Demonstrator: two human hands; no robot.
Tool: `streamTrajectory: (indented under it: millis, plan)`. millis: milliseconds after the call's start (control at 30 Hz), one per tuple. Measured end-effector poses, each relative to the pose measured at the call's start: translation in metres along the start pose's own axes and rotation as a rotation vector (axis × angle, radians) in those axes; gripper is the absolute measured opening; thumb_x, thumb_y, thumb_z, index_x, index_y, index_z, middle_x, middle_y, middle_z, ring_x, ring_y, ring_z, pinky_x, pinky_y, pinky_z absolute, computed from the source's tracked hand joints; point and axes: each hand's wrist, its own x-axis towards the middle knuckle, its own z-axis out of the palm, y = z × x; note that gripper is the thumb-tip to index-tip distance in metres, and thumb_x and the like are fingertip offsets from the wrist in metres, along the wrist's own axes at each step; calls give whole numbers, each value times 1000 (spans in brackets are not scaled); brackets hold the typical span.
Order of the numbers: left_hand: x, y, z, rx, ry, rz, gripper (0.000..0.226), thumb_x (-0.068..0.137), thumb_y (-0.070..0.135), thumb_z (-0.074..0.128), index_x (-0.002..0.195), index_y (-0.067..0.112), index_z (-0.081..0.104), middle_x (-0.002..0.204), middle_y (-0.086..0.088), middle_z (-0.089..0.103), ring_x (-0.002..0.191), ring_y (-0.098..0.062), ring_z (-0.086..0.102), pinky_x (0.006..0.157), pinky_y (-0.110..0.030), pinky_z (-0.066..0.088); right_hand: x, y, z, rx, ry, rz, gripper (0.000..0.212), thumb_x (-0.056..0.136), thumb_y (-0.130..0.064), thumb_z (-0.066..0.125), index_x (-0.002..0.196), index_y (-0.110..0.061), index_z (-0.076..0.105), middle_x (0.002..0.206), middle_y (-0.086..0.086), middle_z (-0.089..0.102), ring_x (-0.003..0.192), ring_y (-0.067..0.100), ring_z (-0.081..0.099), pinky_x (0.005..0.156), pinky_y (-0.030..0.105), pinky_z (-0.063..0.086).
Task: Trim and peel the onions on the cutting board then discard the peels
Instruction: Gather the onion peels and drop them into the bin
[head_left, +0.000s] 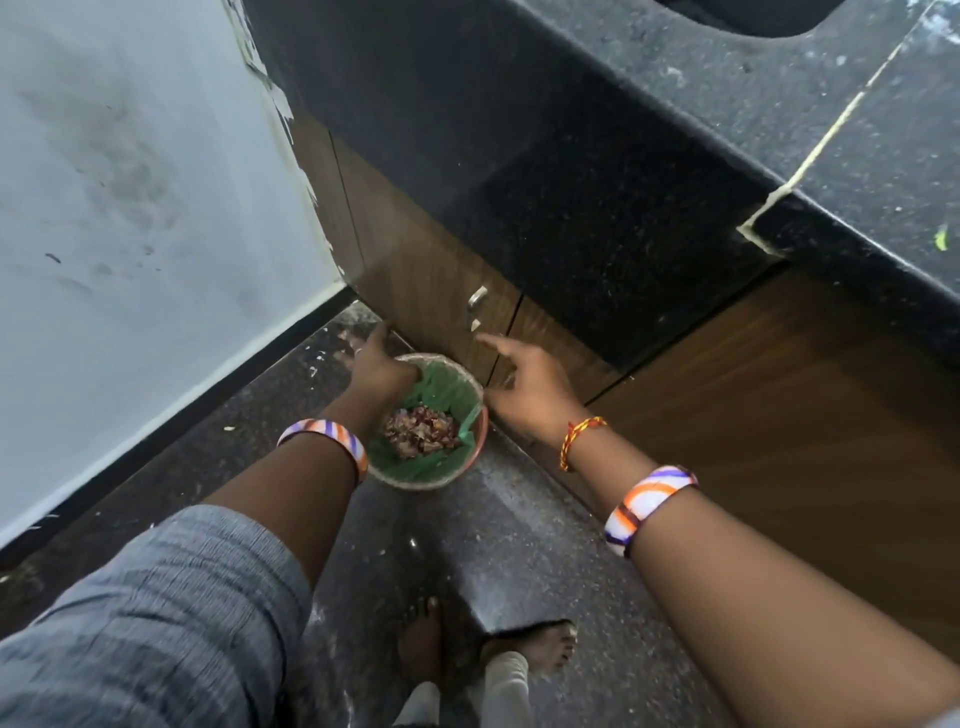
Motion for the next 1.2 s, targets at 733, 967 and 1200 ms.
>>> streamTrajectory:
  millis: [733, 967, 1200]
  plan:
    - [-52, 8, 7, 684, 179, 510, 28, 84, 27, 48, 101, 15, 67, 96, -11, 68, 98, -32, 61, 99, -51, 39, -31, 6, -6, -37, 145, 32, 41, 89, -43, 52, 69, -10, 65, 72, 11, 68, 80, 29, 64, 71, 41, 54]
    - [-111, 65, 39, 882, -543, 698, 23, 84, 15, 56, 101, 1, 63, 101, -17, 66, 93, -30, 63, 77, -34, 49, -68, -16, -67, -475, -186, 124, 19, 88, -18, 52, 99, -8, 63, 94, 12, 59, 92, 30, 61, 69, 34, 46]
    - [-190, 161, 77, 1144, -970, 556, 11, 88, 8, 51, 89, 9, 62, 79, -4, 62, 67, -13, 58, 59, -23, 48, -131, -28, -156, -400, -416, 301, 24, 93, -2, 36, 89, -3, 60, 67, 7, 57, 51, 15, 54, 57, 30, 53]
